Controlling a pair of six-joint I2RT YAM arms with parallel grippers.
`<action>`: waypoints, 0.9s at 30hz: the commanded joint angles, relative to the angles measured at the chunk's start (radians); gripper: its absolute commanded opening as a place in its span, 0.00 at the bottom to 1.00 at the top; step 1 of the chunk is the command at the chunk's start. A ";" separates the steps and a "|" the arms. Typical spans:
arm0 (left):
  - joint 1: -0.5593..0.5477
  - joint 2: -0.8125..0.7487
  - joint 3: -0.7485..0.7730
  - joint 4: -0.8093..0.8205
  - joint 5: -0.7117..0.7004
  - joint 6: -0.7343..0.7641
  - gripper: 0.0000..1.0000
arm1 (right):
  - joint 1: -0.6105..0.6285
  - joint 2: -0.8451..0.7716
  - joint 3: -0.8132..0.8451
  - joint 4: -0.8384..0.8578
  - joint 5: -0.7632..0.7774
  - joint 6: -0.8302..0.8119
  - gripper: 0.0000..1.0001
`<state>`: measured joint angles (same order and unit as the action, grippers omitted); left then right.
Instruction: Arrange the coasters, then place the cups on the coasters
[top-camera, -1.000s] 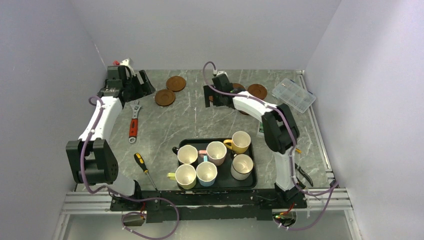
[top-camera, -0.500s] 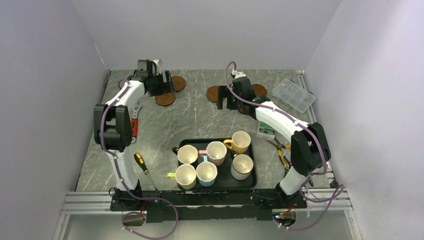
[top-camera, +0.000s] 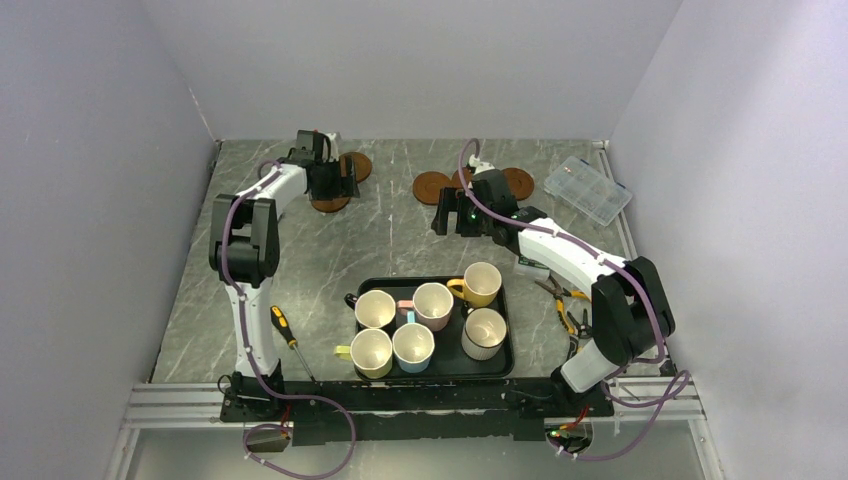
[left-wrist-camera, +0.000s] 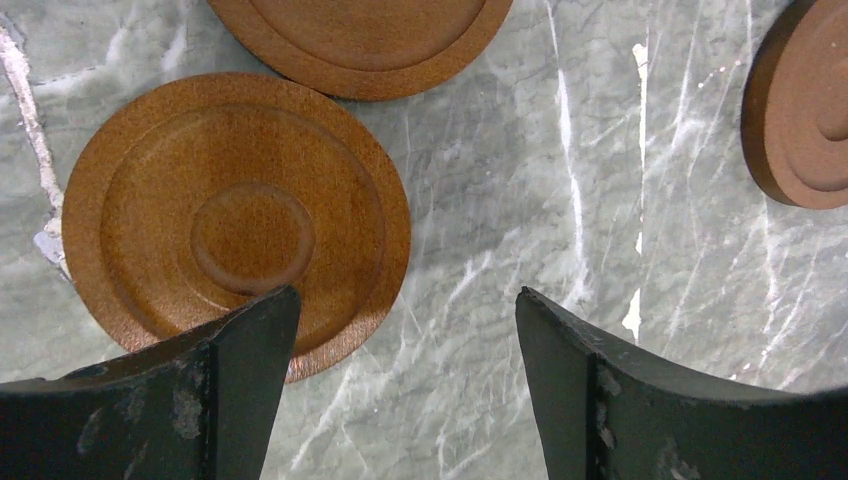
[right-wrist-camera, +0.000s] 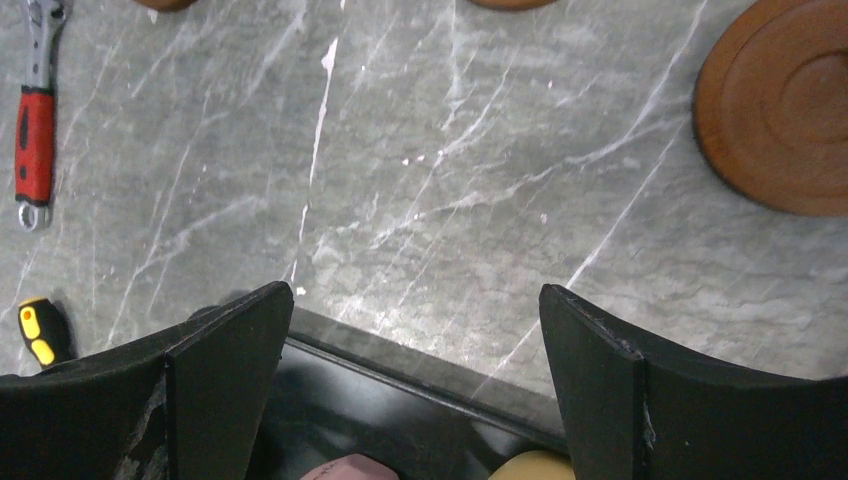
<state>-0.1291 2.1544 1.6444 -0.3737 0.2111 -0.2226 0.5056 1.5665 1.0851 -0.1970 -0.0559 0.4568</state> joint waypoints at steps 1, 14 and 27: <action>-0.007 0.026 0.022 0.063 -0.003 0.028 0.85 | 0.001 -0.036 -0.003 0.045 -0.033 0.020 0.99; -0.009 0.093 0.039 0.089 0.058 0.052 0.84 | 0.001 -0.022 -0.023 0.050 -0.058 0.025 0.98; -0.114 -0.001 -0.164 0.082 0.063 -0.115 0.83 | 0.002 -0.028 -0.037 0.067 -0.076 0.040 0.98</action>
<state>-0.1757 2.1712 1.5623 -0.1791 0.2478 -0.2260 0.5056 1.5665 1.0588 -0.1848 -0.1104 0.4763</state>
